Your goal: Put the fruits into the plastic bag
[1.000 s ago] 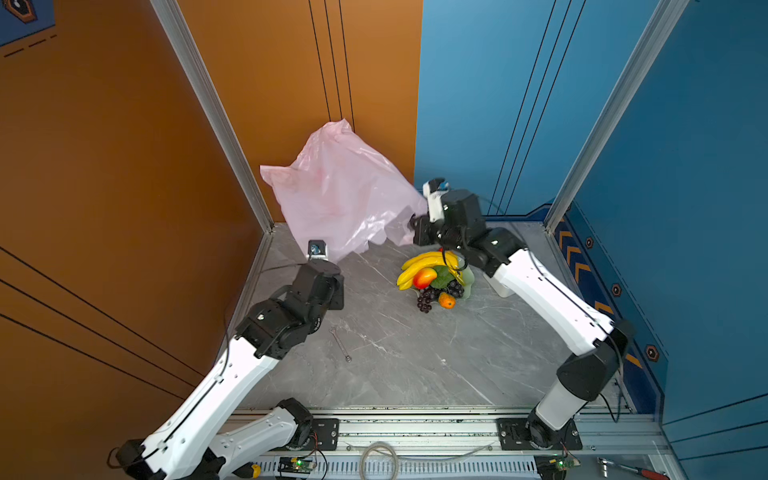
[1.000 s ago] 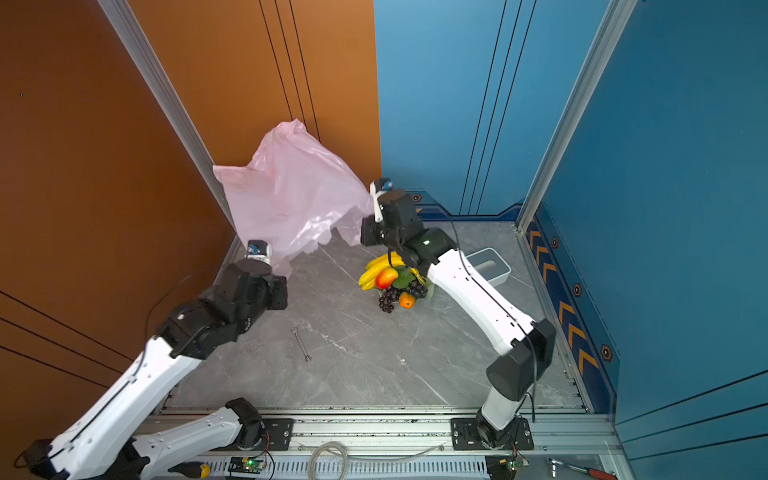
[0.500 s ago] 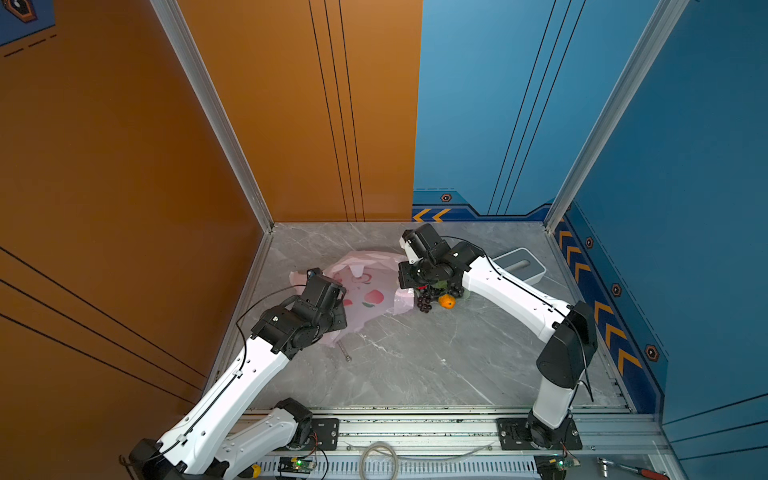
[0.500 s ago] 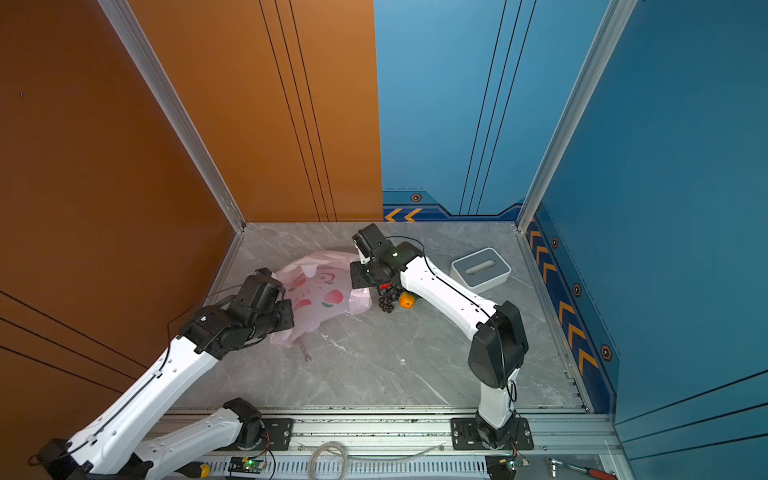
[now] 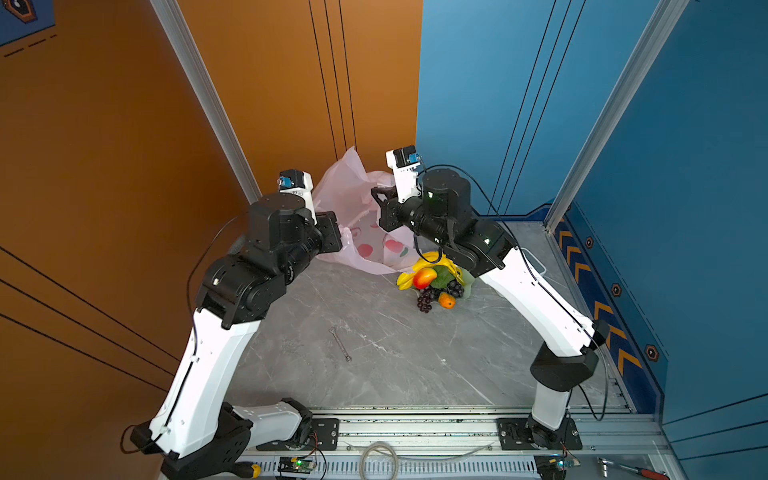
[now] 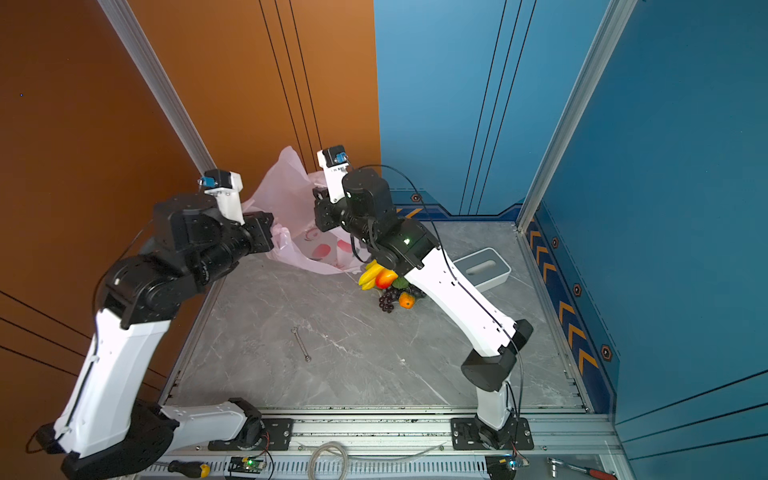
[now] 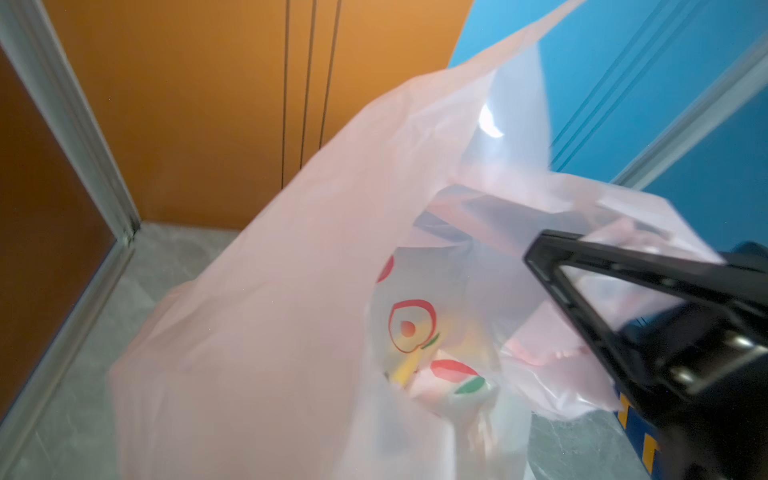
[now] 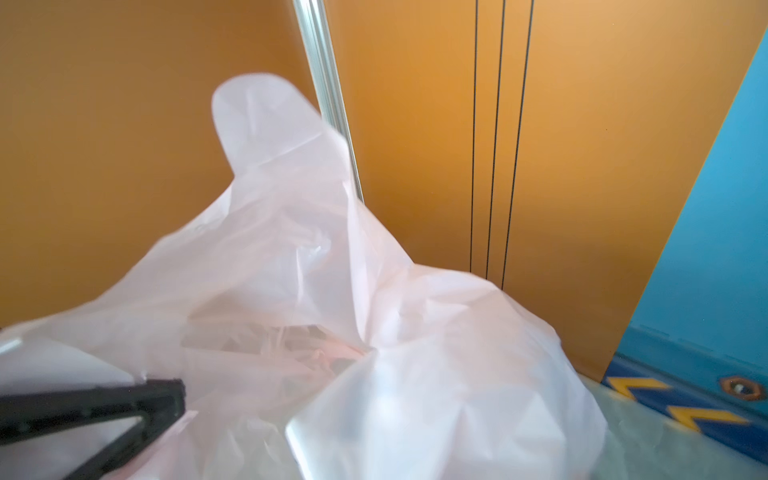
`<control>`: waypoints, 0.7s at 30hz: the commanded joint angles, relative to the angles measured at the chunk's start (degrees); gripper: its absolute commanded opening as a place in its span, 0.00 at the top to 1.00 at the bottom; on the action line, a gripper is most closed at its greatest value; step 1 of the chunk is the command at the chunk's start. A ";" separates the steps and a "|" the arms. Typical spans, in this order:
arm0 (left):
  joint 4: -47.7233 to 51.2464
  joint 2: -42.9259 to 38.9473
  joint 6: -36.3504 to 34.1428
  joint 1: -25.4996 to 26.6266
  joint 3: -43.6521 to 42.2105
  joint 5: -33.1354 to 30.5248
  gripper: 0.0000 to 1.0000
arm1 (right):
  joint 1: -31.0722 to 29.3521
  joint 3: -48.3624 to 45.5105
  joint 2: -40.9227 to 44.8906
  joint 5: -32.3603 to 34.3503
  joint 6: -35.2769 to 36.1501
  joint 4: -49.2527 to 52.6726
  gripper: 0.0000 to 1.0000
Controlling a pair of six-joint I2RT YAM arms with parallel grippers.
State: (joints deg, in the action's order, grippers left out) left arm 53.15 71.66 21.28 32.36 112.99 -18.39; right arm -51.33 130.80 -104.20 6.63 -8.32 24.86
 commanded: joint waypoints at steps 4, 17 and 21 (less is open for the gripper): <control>-0.90 -4.08 -7.70 4.07 -9.50 -6.63 1.00 | 3.11 -19.07 7.04 4.59 4.06 -14.98 1.00; -10.95 -10.28 9.90 -5.95 -53.55 9.44 1.00 | 12.31 -36.33 -2.16 -8.93 -8.92 -3.76 1.00; -11.07 -8.74 11.44 -6.70 -53.58 10.88 1.00 | 13.85 -35.29 -4.84 -13.40 -10.67 -3.76 1.00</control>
State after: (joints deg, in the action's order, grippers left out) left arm 43.99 62.78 30.02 26.13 59.02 -9.85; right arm -39.07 93.47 -109.56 -2.72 -16.67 22.52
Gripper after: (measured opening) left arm 0.045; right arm 0.047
